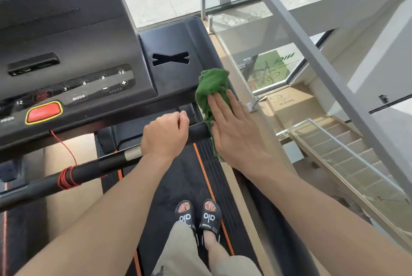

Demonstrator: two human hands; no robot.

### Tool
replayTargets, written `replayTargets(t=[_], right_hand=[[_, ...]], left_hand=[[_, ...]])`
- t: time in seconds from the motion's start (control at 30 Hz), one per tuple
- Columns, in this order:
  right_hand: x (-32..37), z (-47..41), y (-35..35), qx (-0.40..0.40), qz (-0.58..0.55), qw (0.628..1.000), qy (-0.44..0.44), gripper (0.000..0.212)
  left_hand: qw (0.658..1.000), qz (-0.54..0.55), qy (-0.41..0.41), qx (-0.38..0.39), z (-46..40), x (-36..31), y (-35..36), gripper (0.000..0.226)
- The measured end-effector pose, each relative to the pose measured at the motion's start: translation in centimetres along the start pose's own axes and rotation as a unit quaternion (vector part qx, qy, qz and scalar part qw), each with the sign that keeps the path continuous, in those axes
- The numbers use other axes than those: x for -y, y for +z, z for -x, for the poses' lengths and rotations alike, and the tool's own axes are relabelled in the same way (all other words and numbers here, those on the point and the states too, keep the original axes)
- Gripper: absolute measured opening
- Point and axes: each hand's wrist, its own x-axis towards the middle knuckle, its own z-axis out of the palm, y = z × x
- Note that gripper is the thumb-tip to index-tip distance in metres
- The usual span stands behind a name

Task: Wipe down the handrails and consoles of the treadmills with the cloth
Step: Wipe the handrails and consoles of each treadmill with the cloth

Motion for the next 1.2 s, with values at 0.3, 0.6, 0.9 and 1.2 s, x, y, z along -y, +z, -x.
replayTargets(t=[0.3,0.6,0.9,1.2], right_hand=[[0.1,10.9,-0.7,0.030,-0.108,0.975,0.194,0.063],[-0.3,10.2,-1.0,0.034,-0.096,0.976,0.190,0.061],[-0.4,12.1,-1.1,0.003,-0.213,0.933,0.291,0.052],[1.0,27.3,-0.3,-0.013,0.039,0.966,0.256,0.053]], left_hand=[[0.999,-0.015,0.036,-0.009,-0.1,0.3,0.1,0.050],[0.985,0.093,0.119,-0.082,8.1,-2.5,0.7,0.040],[0.981,0.159,0.113,0.017,16.3,-2.9,0.9,0.039],[0.953,0.257,0.101,0.123,21.5,-6.5,2.2,0.043]])
